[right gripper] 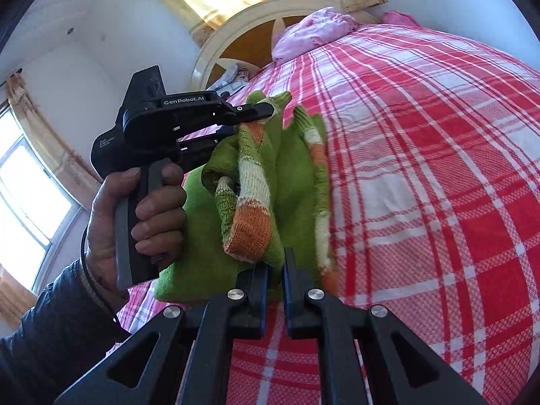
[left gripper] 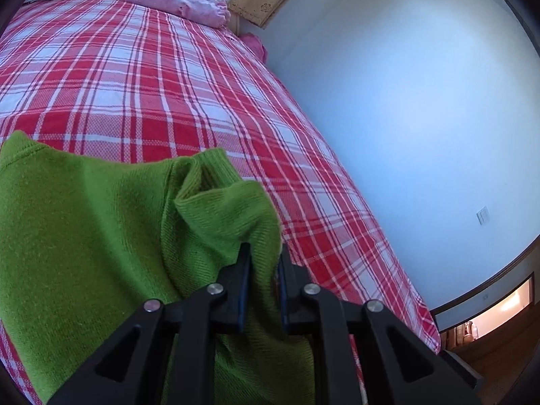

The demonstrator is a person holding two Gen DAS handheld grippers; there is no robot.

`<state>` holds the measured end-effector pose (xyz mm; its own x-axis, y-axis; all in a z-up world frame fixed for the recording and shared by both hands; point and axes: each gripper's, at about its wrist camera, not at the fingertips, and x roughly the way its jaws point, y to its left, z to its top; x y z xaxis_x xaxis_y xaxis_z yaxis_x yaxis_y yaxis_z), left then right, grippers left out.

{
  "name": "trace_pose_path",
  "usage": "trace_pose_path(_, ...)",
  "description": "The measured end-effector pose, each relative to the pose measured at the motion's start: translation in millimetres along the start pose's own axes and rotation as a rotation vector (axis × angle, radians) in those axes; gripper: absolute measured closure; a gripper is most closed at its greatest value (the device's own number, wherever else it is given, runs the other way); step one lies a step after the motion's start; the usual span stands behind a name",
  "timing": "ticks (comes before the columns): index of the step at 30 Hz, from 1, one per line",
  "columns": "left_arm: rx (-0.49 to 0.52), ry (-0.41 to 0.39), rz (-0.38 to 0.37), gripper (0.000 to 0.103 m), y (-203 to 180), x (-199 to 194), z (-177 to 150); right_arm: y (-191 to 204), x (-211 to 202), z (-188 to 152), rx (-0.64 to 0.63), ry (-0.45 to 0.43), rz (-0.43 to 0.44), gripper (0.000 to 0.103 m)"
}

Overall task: Fold small clothes
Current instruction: 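Lift the sweater with both grippers, fold it over onto itself, open the left gripper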

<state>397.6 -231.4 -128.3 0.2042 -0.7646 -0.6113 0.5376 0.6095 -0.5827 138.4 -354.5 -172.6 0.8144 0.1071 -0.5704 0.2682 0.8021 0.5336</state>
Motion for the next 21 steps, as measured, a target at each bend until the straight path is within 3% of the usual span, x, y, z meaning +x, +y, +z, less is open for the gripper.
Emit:
trace_pose_path(5,0.049,0.016,0.032,0.08,-13.3,4.1,-1.7,-7.1,0.6,-3.1,0.034,0.008,0.002,0.096)
trace_pose_path(8,0.135,-0.004,0.069,0.079,-28.4,-11.1,-7.7,-9.5,1.6,-4.4,0.047,0.019,0.007,0.096)
trace_pose_path(10,0.186,-0.034,0.09,0.065,-35.1,-29.9,-15.4,-11.1,5.7,-4.6,0.05,0.038,0.01,0.096)
trace_pose_path(12,0.22,-0.08,0.164,0.039,-33.6,-50.0,-26.5,-13.9,9.2,-4.4,0.062,0.052,0.018,0.095)
trace_pose_path(14,0.253,-0.114,0.238,0.036,-28.6,-64.8,-40.2,-14.3,8.7,-4.8,0.064,0.054,0.023,0.095)
trace_pose_path(18,0.363,-0.11,0.474,0.036,-14.1,-78.3,-84.6,-16.3,4.6,-8.2,0.073,0.049,0.022,0.091)
trace_pose_path(21,0.403,-0.082,0.539,0.027,-4.6,-72.8,-107.6,-15.0,-8.4,-9.8,0.07,-0.009,-0.019,0.082)
